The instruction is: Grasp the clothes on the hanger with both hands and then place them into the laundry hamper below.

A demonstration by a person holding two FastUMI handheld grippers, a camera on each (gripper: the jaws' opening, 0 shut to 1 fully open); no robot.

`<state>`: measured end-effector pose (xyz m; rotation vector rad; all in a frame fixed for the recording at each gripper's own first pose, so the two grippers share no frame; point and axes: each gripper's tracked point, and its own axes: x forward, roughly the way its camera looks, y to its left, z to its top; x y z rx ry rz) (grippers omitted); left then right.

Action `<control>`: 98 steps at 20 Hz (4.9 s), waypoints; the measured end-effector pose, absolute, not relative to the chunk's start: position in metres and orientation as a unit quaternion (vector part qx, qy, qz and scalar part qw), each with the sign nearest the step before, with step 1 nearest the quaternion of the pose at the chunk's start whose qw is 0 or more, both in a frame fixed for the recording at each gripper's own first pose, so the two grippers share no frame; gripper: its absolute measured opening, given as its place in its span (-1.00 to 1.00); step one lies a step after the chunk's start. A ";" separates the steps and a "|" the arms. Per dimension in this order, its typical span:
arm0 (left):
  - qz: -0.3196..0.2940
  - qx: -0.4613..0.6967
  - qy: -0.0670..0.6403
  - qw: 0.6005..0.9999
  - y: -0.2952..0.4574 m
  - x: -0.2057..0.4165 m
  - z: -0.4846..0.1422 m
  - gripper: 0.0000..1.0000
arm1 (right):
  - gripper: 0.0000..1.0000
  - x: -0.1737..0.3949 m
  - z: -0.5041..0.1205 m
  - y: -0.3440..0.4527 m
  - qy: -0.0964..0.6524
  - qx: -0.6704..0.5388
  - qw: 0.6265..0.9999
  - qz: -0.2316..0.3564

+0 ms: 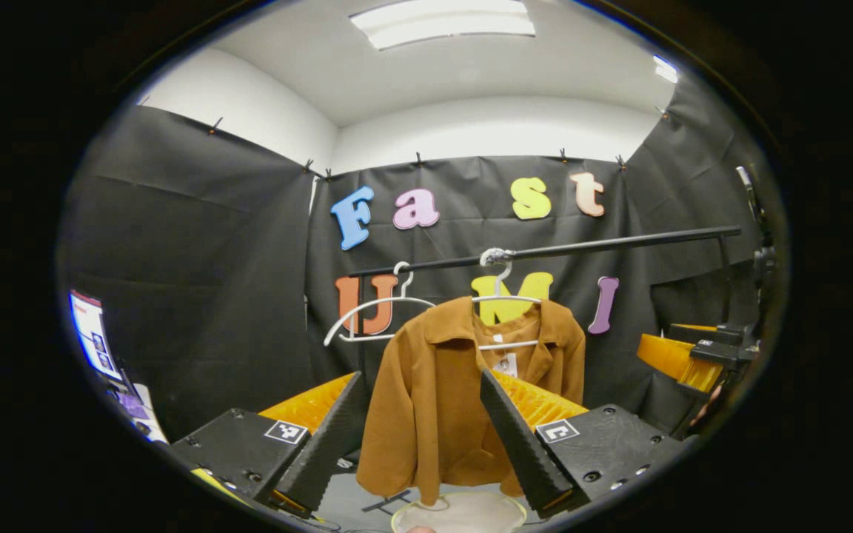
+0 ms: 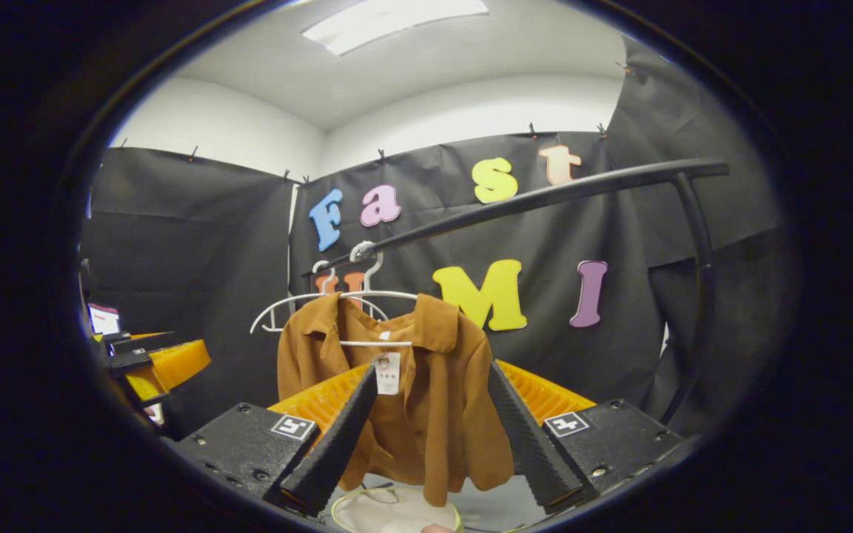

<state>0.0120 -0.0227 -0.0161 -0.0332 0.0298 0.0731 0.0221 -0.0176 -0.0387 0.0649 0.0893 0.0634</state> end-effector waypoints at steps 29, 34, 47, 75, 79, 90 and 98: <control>-0.050 -0.117 0.100 0.987 -0.064 0.196 -0.096 0.94 | 0.81 0.201 -0.115 0.006 0.125 0.048 0.991 -0.024; -0.046 -0.130 0.113 0.984 -0.059 0.224 -0.104 1.00 | 0.82 0.233 -0.122 0.006 0.128 0.056 0.990 -0.036; 0.010 -0.153 0.118 0.981 -0.045 0.258 -0.115 0.96 | 0.73 0.275 -0.141 -0.008 0.118 0.128 0.983 -0.063; -0.004 -0.196 0.051 0.979 0.055 0.207 -0.027 -0.96 | -0.79 0.219 -0.083 -0.106 0.069 0.369 0.926 -0.037; -0.028 -0.216 0.064 0.974 0.059 0.214 -0.027 -0.88 | -0.80 0.236 -0.077 -0.119 0.064 0.435 0.898 -0.012; -0.083 -0.283 0.087 0.952 0.088 0.228 -0.022 -0.89 | -0.81 0.258 -0.087 -0.142 0.079 0.509 0.857 0.012; -0.110 -0.365 0.131 0.915 0.125 0.237 -0.063 -0.96 | -0.81 0.270 -0.120 -0.127 0.113 0.549 0.828 0.023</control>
